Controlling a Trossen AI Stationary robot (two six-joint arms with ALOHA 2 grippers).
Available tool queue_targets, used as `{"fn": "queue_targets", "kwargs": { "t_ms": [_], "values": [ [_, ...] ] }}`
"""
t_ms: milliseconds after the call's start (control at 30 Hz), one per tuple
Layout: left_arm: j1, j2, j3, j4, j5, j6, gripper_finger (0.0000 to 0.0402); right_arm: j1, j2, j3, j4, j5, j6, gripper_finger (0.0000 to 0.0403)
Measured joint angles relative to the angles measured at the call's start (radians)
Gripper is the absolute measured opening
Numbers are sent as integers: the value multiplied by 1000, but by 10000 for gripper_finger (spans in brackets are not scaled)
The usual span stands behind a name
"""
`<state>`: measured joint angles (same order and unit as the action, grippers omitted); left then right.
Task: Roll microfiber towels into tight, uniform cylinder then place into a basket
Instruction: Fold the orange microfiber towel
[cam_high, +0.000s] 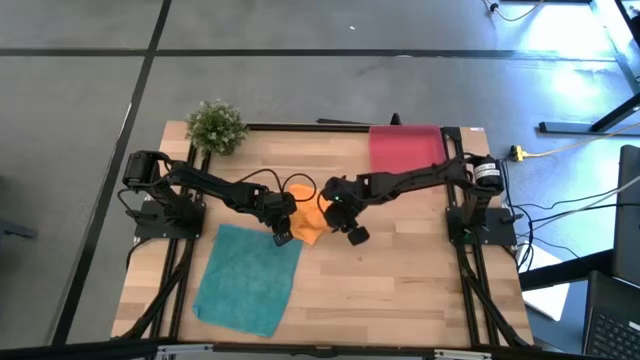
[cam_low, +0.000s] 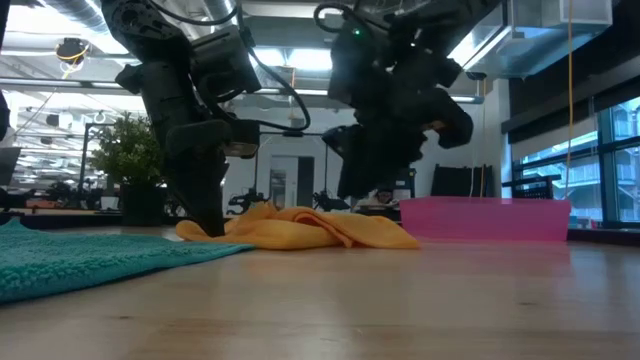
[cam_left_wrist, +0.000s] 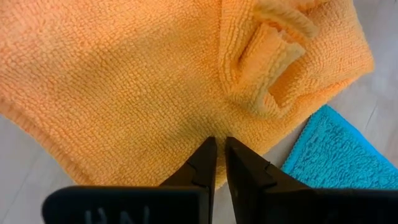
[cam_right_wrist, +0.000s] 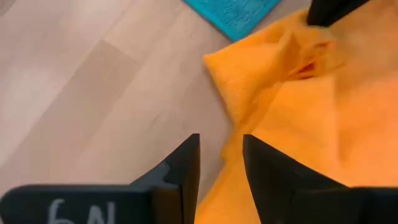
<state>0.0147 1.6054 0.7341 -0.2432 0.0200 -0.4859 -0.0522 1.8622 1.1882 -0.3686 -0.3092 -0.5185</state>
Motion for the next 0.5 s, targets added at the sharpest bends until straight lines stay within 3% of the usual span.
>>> {"fn": "queue_targets", "kwargs": {
  "t_ms": [233, 500],
  "values": [
    [0, 0, 0, 0, 0, 18, 27, 32, 0, -49, 42, 55, 177, 122],
    [0, 0, 0, 0, 0, 25, 27, 50, 0, -118, 193, 0, 200, 122]
  ]
}}
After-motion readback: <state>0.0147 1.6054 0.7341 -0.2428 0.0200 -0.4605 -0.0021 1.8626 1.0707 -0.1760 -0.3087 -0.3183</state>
